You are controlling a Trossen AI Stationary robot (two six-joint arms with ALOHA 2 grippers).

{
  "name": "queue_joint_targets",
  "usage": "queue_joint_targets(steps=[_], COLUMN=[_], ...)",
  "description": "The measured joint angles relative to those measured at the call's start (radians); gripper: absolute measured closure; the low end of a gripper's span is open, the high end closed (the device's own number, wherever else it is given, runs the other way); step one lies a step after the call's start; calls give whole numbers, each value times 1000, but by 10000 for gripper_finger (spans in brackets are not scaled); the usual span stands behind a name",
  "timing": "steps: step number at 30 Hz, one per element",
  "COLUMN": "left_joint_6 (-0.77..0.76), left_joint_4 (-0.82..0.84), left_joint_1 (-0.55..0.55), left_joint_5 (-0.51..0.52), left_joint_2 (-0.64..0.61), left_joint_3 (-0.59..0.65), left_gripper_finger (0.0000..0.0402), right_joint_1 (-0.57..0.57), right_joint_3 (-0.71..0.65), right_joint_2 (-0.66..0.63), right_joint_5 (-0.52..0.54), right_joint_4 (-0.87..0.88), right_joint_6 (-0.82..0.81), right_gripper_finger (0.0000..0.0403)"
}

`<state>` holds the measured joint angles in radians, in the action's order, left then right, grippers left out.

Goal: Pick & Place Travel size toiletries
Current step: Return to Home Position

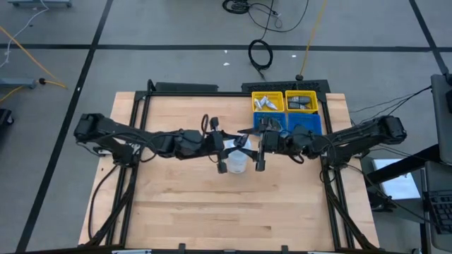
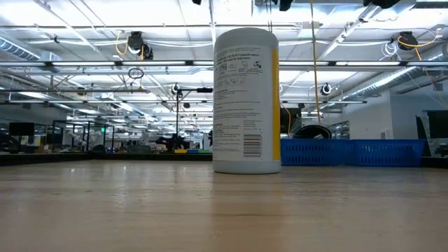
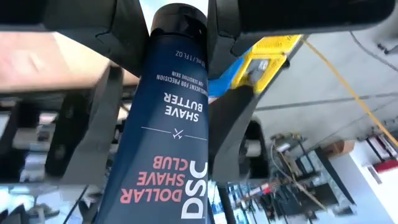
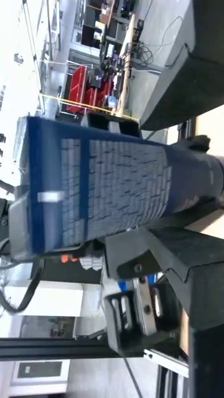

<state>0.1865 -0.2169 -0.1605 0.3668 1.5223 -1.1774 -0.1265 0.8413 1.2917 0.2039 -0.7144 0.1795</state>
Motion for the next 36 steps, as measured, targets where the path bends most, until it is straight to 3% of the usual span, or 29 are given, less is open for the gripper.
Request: queue_joint_targets(steps=[10,20,23,28,36], left_joint_6=[22,22,12,15,18], left_joint_4=[-40,-40,-41,-39,5], left_joint_1=[12,19,20,20,20], left_joint_5=[0,-2,11,47,97], left_joint_2=[32,32,32,31,29], left_joint_3=[1,1,1,1,0], left_gripper_finger=[295,295,274,241,234], right_joint_1=[0,0,1,1,2], right_joint_3=[1,1,1,1,1], right_joint_2=[35,35,35,35,32], right_joint_5=[0,0,0,3,12], right_joint_4=[-25,-19,-17,-16,0], right_joint_6=[-6,-3,-3,11,18], right_gripper_finger=[162,278,300,307,300])
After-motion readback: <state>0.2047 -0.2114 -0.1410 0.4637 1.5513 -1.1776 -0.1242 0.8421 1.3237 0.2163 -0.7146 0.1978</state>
